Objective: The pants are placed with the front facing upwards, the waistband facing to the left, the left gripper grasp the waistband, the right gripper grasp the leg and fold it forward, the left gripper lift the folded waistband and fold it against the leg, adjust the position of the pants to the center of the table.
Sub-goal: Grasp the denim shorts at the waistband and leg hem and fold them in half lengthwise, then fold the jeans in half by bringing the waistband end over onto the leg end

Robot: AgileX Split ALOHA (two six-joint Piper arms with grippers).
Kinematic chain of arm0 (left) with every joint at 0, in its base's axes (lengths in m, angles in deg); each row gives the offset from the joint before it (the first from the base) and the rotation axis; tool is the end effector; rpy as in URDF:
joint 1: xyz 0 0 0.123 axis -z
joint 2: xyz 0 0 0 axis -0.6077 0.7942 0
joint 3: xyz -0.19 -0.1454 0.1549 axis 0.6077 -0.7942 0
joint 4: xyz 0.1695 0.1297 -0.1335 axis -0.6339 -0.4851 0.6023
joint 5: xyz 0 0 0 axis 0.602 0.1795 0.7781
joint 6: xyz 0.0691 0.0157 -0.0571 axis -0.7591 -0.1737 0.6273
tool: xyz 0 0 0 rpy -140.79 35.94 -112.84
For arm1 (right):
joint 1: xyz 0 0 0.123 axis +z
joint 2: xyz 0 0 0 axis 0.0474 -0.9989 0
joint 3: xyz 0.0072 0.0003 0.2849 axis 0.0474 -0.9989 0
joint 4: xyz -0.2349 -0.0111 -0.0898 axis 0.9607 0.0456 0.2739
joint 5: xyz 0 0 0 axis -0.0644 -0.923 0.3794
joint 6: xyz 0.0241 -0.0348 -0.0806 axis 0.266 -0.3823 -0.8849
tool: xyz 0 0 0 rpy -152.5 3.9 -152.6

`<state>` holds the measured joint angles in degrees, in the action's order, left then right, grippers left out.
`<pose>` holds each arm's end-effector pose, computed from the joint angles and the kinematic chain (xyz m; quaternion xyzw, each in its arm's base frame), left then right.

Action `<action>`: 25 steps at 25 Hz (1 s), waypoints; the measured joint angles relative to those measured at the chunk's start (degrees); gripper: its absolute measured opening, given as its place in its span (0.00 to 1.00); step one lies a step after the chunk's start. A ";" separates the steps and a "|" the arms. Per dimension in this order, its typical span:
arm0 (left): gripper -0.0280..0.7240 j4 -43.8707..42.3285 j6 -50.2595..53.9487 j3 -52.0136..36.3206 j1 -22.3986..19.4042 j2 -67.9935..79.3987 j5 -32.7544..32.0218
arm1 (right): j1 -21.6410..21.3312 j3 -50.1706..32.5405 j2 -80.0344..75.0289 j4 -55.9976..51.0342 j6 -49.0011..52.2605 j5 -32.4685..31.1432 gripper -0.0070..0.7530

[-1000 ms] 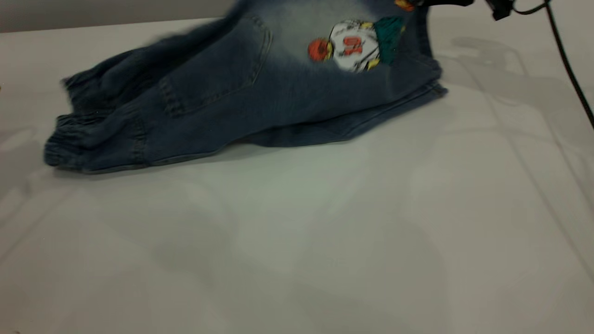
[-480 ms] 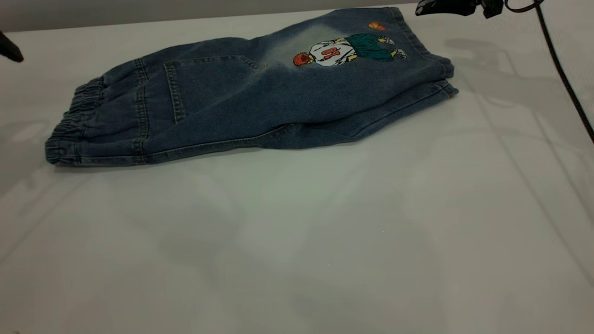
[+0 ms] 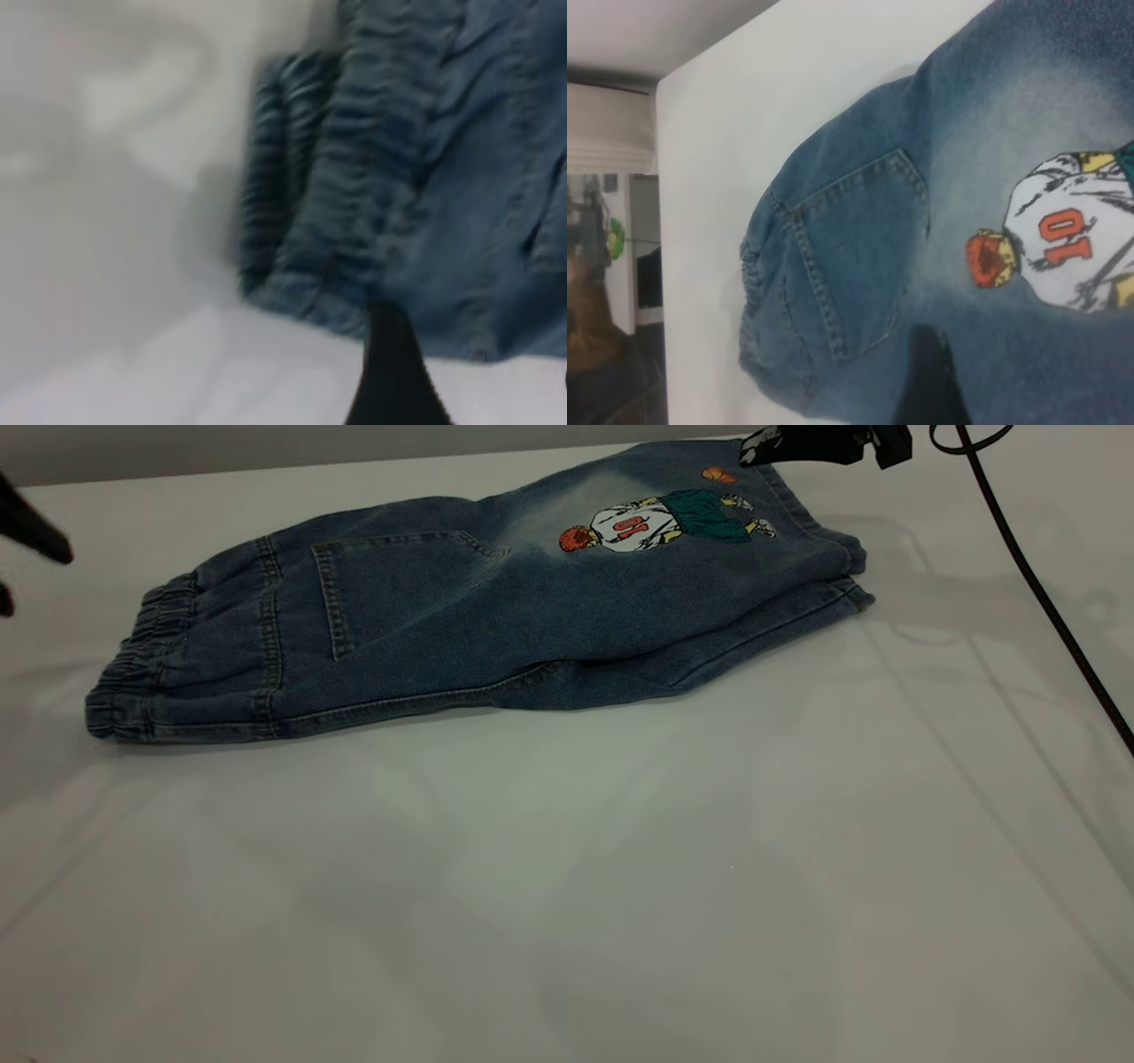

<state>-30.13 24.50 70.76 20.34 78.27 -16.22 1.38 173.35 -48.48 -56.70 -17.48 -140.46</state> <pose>0.3215 0.0582 0.1508 -0.2249 0.9360 -0.2108 0.1698 0.4569 0.1024 0.1189 0.0548 0.8658 0.4666 0.1724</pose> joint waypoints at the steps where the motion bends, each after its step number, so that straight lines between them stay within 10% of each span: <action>1: 0.58 -1.41 0.90 0.00 -1.22 0.04 -1.66 | 0.00 0.00 0.00 0.57 0.00 -0.33 0.59; 10: 0.58 -0.38 -6.04 -0.04 -13.42 3.71 -14.75 | 0.00 0.00 0.00 2.20 -0.67 0.00 0.59; 25: 0.59 14.70 -21.83 0.02 -12.93 17.63 -13.95 | 0.00 0.00 0.00 3.14 -1.06 0.66 0.59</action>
<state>-15.43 2.67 70.78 7.41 95.90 -30.17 1.38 173.35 -48.48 -53.56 -18.55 -139.80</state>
